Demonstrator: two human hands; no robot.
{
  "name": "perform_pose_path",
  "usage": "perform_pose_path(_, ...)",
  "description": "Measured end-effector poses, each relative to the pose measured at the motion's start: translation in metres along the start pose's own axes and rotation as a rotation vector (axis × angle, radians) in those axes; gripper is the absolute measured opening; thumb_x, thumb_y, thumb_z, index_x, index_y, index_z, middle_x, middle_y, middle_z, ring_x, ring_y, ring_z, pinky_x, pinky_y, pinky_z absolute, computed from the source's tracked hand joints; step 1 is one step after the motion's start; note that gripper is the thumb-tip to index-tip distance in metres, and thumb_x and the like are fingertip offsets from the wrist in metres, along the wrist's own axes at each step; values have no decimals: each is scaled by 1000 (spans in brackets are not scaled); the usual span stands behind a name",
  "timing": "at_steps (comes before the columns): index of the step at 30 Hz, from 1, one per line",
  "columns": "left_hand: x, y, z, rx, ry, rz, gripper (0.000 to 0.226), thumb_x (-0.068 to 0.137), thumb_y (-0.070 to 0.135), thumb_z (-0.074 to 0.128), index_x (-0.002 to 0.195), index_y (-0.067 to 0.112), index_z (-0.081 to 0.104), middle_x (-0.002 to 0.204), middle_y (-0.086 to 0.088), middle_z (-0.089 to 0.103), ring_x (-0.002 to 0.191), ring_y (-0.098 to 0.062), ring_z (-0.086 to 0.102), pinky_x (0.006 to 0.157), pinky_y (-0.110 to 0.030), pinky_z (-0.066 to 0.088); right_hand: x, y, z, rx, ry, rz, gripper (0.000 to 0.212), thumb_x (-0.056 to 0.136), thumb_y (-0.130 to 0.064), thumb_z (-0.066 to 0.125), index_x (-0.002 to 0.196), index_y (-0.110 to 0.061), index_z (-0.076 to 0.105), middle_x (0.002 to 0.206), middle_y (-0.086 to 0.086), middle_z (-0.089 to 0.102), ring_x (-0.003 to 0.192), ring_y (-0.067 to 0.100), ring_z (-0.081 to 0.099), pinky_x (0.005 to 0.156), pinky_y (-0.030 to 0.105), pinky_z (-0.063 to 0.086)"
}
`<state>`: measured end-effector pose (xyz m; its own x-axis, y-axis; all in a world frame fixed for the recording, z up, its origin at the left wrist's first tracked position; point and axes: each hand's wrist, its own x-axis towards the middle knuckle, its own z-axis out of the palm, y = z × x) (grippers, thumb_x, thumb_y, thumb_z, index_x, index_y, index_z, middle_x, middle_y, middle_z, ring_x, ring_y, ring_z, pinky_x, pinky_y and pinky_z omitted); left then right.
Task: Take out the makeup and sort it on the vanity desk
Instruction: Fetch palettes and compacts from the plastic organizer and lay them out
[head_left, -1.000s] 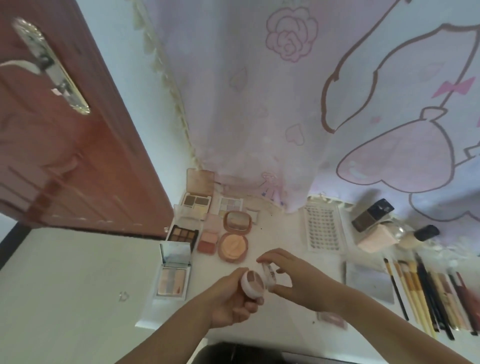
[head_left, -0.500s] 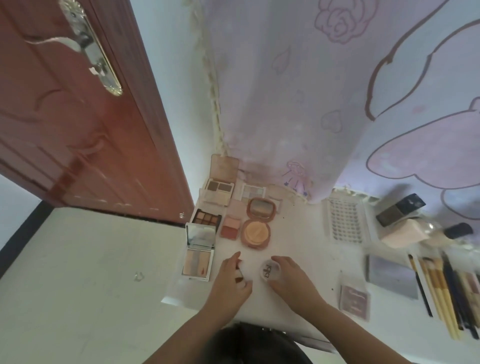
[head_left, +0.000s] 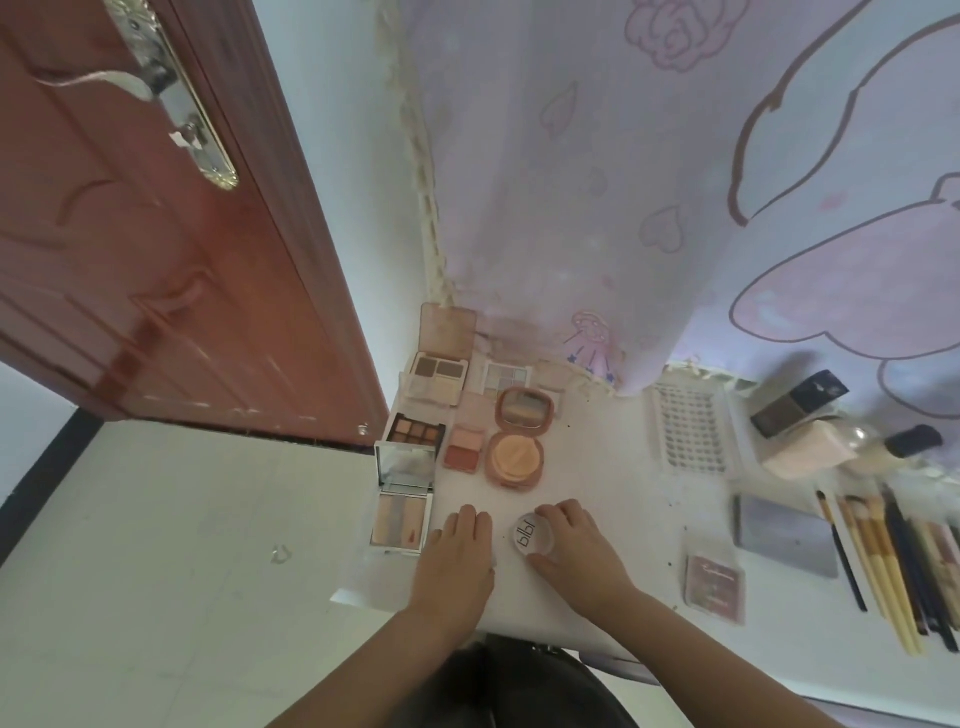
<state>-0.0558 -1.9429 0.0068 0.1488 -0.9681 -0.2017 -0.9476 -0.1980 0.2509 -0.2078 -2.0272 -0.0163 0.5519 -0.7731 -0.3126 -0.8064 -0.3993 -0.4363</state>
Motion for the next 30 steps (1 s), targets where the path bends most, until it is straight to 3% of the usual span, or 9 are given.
perform_pose_path(4, 4, -2, -4, -321, 84, 19, 57, 91, 26, 52, 140, 17, 25, 131, 2, 34, 113, -12, 47, 91, -16, 37, 1, -3, 0, 1, 3, 13, 48, 86, -38, 55, 130, -22, 41, 129, -2, 40, 119, 16, 41, 94, 26, 41)
perform_pose_path(6, 8, 1, -4, -424, 125, 13, 55, 93, 26, 51, 142, 16, 26, 131, 4, 37, 114, -10, 48, 89, -13, 36, 0, -4, -2, 11, 13, 43, 50, 87, -37, 55, 131, -21, 41, 129, -2, 40, 117, 16, 43, 92, 26, 41)
perform_pose_path(9, 16, 4, 3, -269, 114, -45, 42, 95, 28, 44, 135, 17, 33, 132, 4, 40, 117, -11, 43, 91, -18, 35, 2, -7, -3, 63, 20, 107, 51, 86, -32, 58, 132, -16, 41, 128, 2, 38, 111, 21, 50, 84, 27, 45)
perform_pose_path(13, 18, 4, 10, -17, 53, -112, 44, 93, 22, 44, 134, 14, 32, 133, 0, 41, 120, -17, 39, 94, -26, 33, 5, -14, 1, 141, 27, 155, 49, 86, -26, 59, 129, -14, 41, 127, 4, 36, 101, 24, 56, 76, 24, 43)
perform_pose_path(20, 17, -6, 5, 134, 75, -158, 40, 94, 12, 37, 133, 14, 29, 131, -4, 37, 117, -21, 39, 95, -30, 33, 15, -42, 10, 301, 43, 142, 43, 90, -24, 55, 130, -15, 41, 128, 4, 39, 109, 23, 54, 91, 26, 43)
perform_pose_path(25, 15, -3, -1, 188, 36, -198, 56, 95, 16, 37, 146, 13, 15, 146, -9, 25, 127, -25, 34, 100, -32, 31, 9, -39, -6, 319, 47, 122, 43, 91, -30, 55, 130, -22, 42, 128, 0, 41, 105, 18, 55, 91, 26, 44)
perform_pose_path(28, 12, 26, -11, 92, 156, -51, 51, 84, 16, 57, 134, 11, 45, 129, -9, 49, 108, -25, 52, 89, -34, 43, -8, 5, -39, 166, 118, 84, 34, 93, -29, 54, 126, -22, 51, 128, -3, 45, 108, 13, 53, 94, 23, 43)
perform_pose_path(30, 11, 55, -9, -22, 182, 128, 47, 80, 19, 63, 126, 15, 53, 121, -5, 54, 101, -22, 56, 84, -32, 47, -24, 44, -66, 55, 134, 72, 28, 93, -27, 53, 121, -21, 55, 127, -3, 48, 112, 14, 50, 95, 21, 40)
